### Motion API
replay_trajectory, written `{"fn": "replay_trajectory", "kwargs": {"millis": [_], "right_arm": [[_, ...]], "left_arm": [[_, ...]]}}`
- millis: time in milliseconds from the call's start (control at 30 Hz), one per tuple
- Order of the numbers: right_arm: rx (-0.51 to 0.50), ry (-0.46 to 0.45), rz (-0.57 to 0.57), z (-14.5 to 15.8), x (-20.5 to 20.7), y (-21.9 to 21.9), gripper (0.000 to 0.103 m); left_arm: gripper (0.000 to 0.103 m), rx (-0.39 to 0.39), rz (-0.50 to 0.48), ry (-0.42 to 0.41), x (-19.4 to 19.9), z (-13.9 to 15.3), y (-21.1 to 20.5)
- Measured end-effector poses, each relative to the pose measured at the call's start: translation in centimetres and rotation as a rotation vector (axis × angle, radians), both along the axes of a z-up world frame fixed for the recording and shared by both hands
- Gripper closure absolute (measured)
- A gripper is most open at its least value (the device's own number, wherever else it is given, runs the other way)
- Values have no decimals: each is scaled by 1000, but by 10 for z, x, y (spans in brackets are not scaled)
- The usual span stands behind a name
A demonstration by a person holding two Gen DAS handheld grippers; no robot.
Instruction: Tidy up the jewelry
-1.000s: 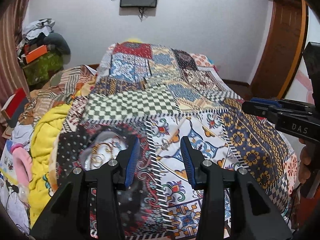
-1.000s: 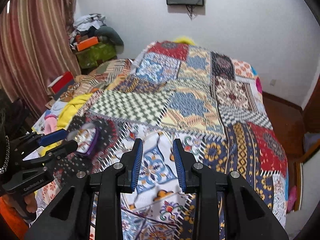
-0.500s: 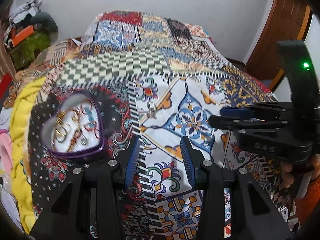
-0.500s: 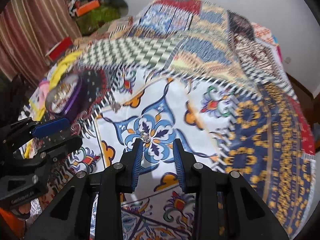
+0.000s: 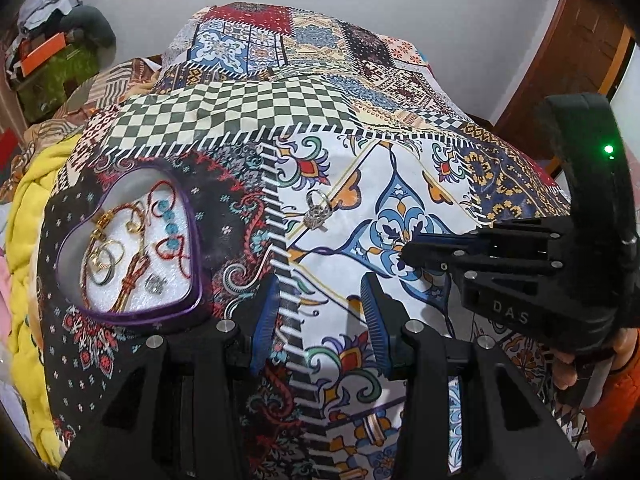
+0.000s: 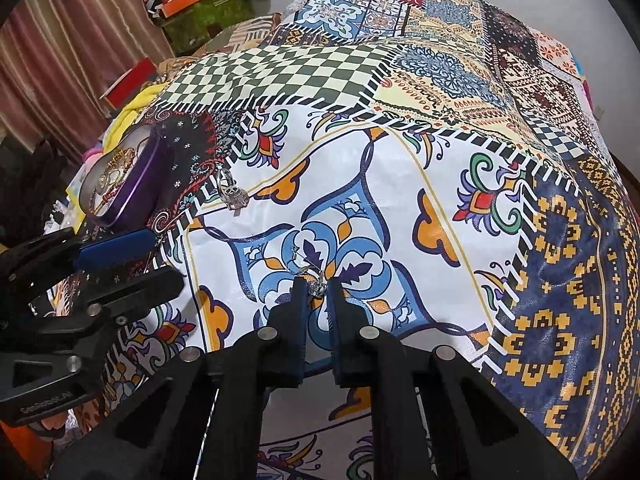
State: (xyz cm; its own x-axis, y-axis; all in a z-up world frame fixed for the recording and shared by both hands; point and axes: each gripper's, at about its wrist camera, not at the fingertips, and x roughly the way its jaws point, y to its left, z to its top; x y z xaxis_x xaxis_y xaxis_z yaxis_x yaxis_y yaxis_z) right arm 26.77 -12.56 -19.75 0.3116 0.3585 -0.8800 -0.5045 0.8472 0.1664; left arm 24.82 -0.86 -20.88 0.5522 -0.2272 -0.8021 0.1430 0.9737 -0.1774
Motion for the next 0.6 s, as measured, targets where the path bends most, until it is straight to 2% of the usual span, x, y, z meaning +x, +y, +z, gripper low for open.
{"fn": "replay_trajectory", "kwargs": {"millis": [133,567,600], "right_arm": [[13,-12,-7,3,3,5,95],[85,-105,-68,34,3,-17,95],[87,-111,-71,35,2,-19,95]], "left_arm": [[62,0,0,-9,6,1,-2],[62,38,14,-8,39,-7,-14],[65,43,17,-9,41,-8,-15]]}}
